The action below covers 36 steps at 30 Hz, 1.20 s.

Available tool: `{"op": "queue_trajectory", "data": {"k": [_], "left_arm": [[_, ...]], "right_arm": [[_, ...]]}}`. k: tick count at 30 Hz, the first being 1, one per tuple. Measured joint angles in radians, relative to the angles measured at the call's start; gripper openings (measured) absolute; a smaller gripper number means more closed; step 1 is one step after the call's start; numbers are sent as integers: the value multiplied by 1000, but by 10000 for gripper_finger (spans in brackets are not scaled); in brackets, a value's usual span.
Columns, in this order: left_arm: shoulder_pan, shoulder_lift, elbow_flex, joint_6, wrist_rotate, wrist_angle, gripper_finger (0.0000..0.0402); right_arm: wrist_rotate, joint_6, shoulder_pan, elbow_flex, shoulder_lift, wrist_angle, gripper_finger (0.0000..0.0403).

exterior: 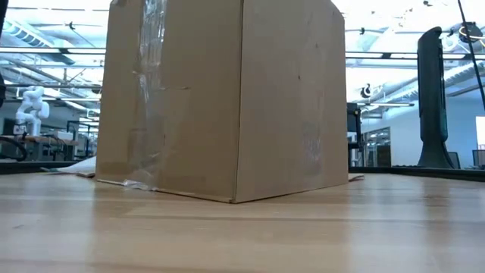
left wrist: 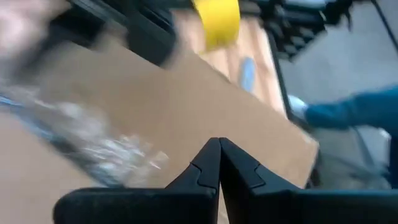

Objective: Unpack boxes
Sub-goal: Break down box until it is fully flat

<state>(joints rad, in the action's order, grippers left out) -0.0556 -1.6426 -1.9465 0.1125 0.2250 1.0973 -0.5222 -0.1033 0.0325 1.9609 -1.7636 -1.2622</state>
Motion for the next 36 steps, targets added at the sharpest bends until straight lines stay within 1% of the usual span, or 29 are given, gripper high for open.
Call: {"op": "queue_trajectory", "data": {"k": [2,3,7,9,11,13,15,18,19,20,24,26,27,29,31,34,36], "left_arm": [[1,0,-50,12,-54,30,10],[1,0,-69,19,-84,74,10],[19,2,-65,39,-187,266,10],[27,-1,-55,43,-302,362,10],[43,2,-55,79,-441,425,10],[76,20,-55,129,-542,474,10],[126,40,-56,180,-585,471,10],[208,68,-56,250,-589,472,10],[238,77,-54,271,-578,472,10],[271,88,-44,285,-546,471,10],[370,110,24,300,-356,472,10],[399,115,81,300,-302,472,10],[408,118,116,300,-291,472,10],[423,120,180,297,-237,475,10],[430,128,249,292,-187,472,10],[419,147,339,294,-91,414,10],[398,161,371,301,-22,353,10]], "right_arm": [[49,-51,6,22,1,-29,176],[87,-78,7,28,1,-22,176],[292,-169,19,32,1,30,176],[366,-209,30,32,-5,75,176],[402,-250,40,32,-6,113,176],[434,-307,42,33,-5,148,176],[472,-381,31,33,-5,163,176],[524,-484,8,33,-5,166,176],[529,-498,3,33,-5,167,176],[532,-494,0,33,-4,169,176],[556,-399,4,33,-4,193,176],[554,-356,9,36,-10,185,176],[555,-361,8,37,-13,163,176],[567,-413,9,36,-24,70,176],[576,-425,15,36,-31,19,176],[536,-424,33,37,-31,-45,176],[504,-404,36,37,-31,-43,176]]}}
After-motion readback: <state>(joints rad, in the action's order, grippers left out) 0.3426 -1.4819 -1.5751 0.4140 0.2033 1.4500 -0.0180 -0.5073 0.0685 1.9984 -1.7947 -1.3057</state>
